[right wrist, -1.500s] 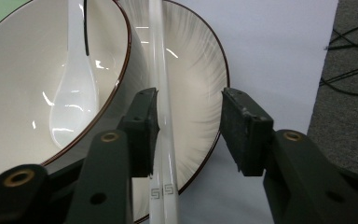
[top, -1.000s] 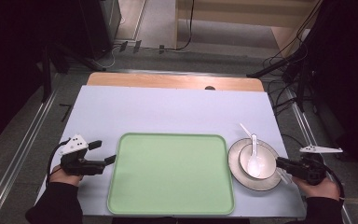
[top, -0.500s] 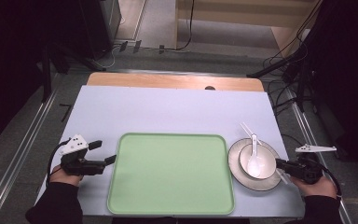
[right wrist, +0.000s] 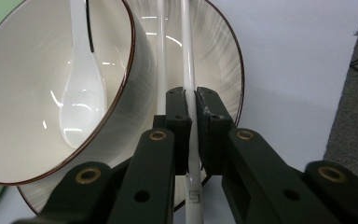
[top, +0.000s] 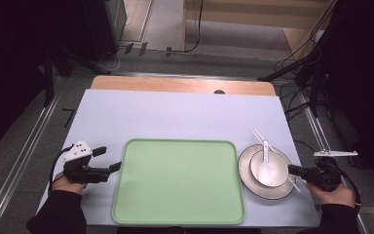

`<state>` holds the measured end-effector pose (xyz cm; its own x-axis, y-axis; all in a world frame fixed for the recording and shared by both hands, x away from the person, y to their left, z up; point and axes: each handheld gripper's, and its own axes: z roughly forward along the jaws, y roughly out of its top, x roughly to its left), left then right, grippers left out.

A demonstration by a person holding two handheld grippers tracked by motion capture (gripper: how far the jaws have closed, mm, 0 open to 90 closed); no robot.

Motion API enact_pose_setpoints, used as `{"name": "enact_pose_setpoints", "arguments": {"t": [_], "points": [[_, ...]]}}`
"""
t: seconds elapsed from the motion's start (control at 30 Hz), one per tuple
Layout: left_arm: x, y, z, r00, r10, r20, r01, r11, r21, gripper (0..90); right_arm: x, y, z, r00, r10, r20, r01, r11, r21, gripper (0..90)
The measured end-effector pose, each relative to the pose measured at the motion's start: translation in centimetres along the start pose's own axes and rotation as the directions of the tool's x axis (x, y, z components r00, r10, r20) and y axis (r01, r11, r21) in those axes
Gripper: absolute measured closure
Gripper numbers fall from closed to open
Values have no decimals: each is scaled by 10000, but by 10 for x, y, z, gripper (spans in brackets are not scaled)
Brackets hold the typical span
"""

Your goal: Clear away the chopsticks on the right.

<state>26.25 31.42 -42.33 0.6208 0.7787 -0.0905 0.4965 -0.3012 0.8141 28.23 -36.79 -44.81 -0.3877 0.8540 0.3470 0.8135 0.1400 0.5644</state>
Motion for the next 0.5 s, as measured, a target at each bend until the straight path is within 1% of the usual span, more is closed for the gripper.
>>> {"name": "enact_pose_setpoints", "arguments": {"t": [0.1,0.3,0.47,0.5], "points": [[0,0,0,10000,6,2,-6,10000,-10,184,-1,0,-3,9999,165,-18,-165,9998,-90,852],[0,0,0,10000,1,0,-1,10000,4,184,-5,0,-12,9987,495,-132,-501,9973,-537,852],[1,0,-1,10000,-21,52,21,10000,-70,184,-5,2,-18,9970,732,-254,-748,9949,-670,852],[1,0,-1,10000,-29,51,30,9999,-100,184,-4,3,-20,9970,752,-198,-764,9945,-720,852]]}}
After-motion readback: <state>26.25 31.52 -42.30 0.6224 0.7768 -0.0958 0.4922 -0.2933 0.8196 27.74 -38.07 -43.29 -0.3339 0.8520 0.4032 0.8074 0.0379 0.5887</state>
